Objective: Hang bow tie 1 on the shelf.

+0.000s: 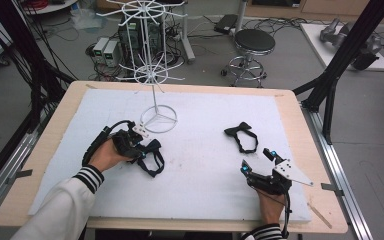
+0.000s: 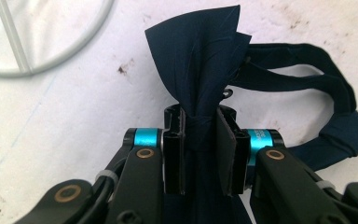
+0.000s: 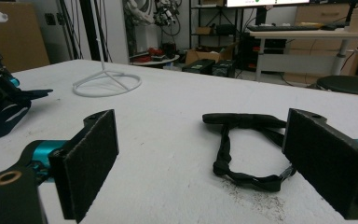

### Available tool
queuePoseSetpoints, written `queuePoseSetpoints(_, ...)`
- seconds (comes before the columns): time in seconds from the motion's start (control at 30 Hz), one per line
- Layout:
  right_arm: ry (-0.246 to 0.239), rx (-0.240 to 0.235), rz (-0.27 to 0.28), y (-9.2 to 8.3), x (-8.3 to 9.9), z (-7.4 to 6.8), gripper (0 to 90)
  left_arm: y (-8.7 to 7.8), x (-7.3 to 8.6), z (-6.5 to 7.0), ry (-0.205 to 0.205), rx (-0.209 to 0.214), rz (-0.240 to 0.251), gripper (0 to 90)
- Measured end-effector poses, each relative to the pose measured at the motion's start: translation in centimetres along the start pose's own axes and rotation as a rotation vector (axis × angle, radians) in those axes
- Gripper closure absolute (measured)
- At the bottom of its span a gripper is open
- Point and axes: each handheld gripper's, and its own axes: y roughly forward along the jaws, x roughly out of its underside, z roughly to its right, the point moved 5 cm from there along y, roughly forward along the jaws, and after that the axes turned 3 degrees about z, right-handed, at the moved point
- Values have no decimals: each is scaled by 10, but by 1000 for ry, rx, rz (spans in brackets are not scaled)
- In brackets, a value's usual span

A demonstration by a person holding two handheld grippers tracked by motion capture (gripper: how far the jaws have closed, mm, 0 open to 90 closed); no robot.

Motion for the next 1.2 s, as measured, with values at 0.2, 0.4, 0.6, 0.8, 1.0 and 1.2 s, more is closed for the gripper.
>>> queuePoseSetpoints(0.2,1,0,0,0,0,0,99,-8,-3,0,-9,-1,95,742)
queuePoseSetpoints(0.4,0,0,0,0,0,0,99,-18,-2,2,0,-7,155,741)
queuePoseSetpoints(0.6,1,1,-4,0,0,0,99,-32,-2,-4,-34,-15,251,742)
queuePoseSetpoints(0.8,1,2,-5,0,0,0,99,-47,-2,-9,-70,-28,331,741)
queuePoseSetpoints(1.0,0,3,-5,0,0,0,100,-59,-1,-14,-83,-53,384,742)
queuePoseSetpoints(1.2,0,3,-6,0,0,-1,100,-75,-4,-20,-86,-76,430,742)
